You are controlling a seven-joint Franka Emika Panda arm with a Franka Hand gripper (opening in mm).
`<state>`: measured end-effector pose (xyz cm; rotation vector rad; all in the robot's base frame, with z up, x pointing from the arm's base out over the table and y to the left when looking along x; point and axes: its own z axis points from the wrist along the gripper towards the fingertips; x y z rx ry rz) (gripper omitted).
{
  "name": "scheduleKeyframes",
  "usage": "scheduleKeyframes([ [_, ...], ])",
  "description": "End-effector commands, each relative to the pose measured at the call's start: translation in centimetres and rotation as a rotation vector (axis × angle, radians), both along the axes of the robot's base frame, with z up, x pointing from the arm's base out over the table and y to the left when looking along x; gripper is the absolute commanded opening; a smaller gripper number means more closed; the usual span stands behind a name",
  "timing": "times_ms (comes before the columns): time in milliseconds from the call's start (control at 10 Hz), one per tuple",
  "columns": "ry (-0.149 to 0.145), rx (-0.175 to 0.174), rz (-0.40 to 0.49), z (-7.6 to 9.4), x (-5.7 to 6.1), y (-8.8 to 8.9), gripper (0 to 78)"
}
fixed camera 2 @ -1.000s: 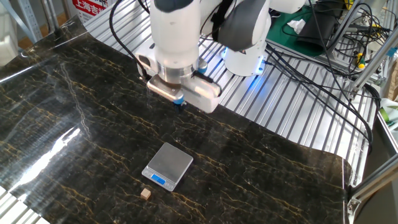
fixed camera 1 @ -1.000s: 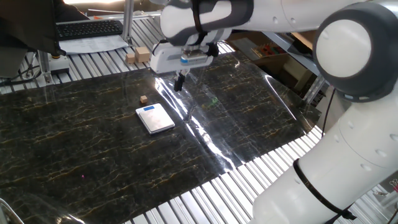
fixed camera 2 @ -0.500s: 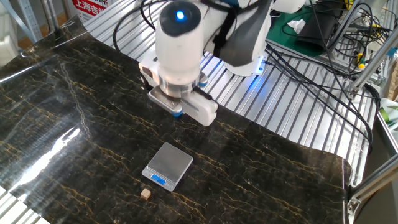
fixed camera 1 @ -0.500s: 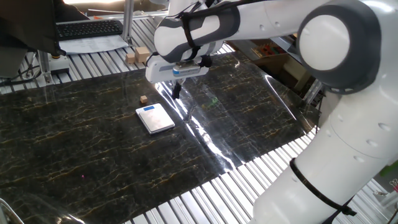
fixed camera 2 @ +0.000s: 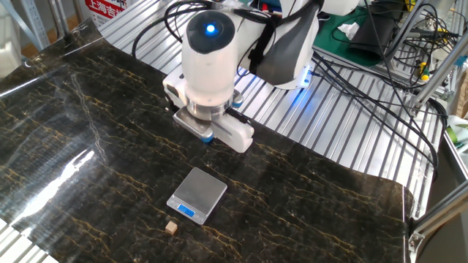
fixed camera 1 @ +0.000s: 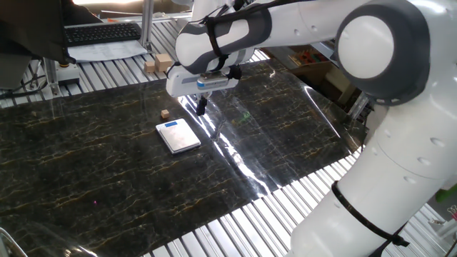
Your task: Place the block on the scale
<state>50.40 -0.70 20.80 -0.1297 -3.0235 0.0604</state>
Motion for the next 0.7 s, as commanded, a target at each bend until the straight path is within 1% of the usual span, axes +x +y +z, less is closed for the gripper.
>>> scheduleKeyframes([
  [100,0.037,0.036,0.009,-3.6,1.5,-0.3,0.0],
  [200,0.058,0.046,0.006,-3.6,1.4,-0.3,0.0],
  [300,0.059,0.051,0.006,-3.6,1.4,-0.4,0.0],
  [500,0.055,0.061,0.018,-4.2,1.2,-1.1,0.0],
  [600,0.050,0.118,0.030,-5.1,0.7,-2.2,0.0],
  [700,0.052,0.132,0.022,-5.5,0.5,-2.5,0.0],
])
